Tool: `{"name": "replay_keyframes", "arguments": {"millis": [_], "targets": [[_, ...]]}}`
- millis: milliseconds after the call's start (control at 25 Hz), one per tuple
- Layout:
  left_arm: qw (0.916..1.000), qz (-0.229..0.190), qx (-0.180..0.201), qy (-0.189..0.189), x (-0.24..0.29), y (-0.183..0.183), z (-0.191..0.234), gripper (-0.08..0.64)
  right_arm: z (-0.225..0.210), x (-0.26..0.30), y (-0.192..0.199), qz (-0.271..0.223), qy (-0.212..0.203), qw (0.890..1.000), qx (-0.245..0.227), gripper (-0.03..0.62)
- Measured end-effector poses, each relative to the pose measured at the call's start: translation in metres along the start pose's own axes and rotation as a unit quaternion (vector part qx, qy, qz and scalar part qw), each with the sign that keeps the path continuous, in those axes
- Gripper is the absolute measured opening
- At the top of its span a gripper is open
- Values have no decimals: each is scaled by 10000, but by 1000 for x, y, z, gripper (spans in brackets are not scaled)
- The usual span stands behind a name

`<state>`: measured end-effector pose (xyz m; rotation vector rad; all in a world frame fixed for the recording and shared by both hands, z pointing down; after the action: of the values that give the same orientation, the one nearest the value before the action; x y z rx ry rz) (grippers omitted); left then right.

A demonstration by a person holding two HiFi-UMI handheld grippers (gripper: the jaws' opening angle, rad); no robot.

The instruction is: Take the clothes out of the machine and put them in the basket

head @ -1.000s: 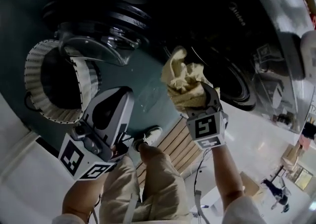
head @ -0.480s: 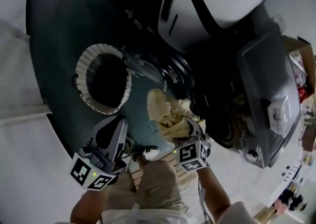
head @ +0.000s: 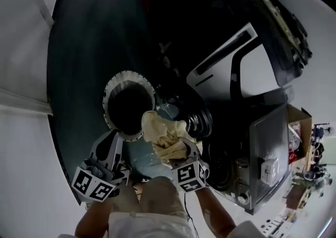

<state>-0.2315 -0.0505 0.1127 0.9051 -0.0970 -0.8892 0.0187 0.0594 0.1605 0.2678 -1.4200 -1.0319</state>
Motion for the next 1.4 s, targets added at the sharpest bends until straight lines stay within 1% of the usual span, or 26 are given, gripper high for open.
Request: {"name": "replay_keyframes", "arguments": {"millis": [160,240,400,480,560,640,720,800,960,1080,1200,1400], "targets": [[9997,-242,27,-95,20,-32,21,12,-9,31,-46,-87,-255,9994,-204,210],[9990,-372,79,-227,25,-39,29,12,-12,47,-61,-166,-421,9987,-244,211],[9957,-560,264,-683,27,-34,49,12,-18,95,-66,-341,-694,9964,-335,213],[9923,-618,359,-1016,25,-35,54,12,-20,120,-67,-311,-951,9941,-425,213],[9883,-636,371,-1335,22,-30,55,12,-22,142,-65,-239,-1237,9904,-563,213],[9857,-602,377,-1525,20,-22,57,12,-24,163,-59,-170,-1425,9876,-642,215],[9841,-606,403,-1621,19,-13,65,12,-23,187,-50,-85,-1541,9857,-682,215],[9821,-631,394,-1729,15,-3,76,12,-20,214,-38,-14,-1626,9842,-706,216],[9754,-571,271,-2112,-6,23,106,12,-3,277,-4,158,-1785,9816,-661,216],[9732,-457,241,-2239,-20,43,130,12,7,325,18,358,-1829,9813,-478,216],[9714,-366,154,-2342,-30,62,150,12,18,359,32,458,-1874,9809,-243,216],[9690,-354,148,-2440,-40,75,170,12,32,408,53,556,-1740,9832,10,219]]}}
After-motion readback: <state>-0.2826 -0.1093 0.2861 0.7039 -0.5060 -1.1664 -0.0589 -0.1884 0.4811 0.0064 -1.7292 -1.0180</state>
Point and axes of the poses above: the fingertips, and each gripper's own axes: x forward along the fingers, z to its left, y out of its underside, the point moved 10 cm from there along -x, backward along the fingers, and after that the axes turned 12 degrees about -z, right-handed, at the moved point
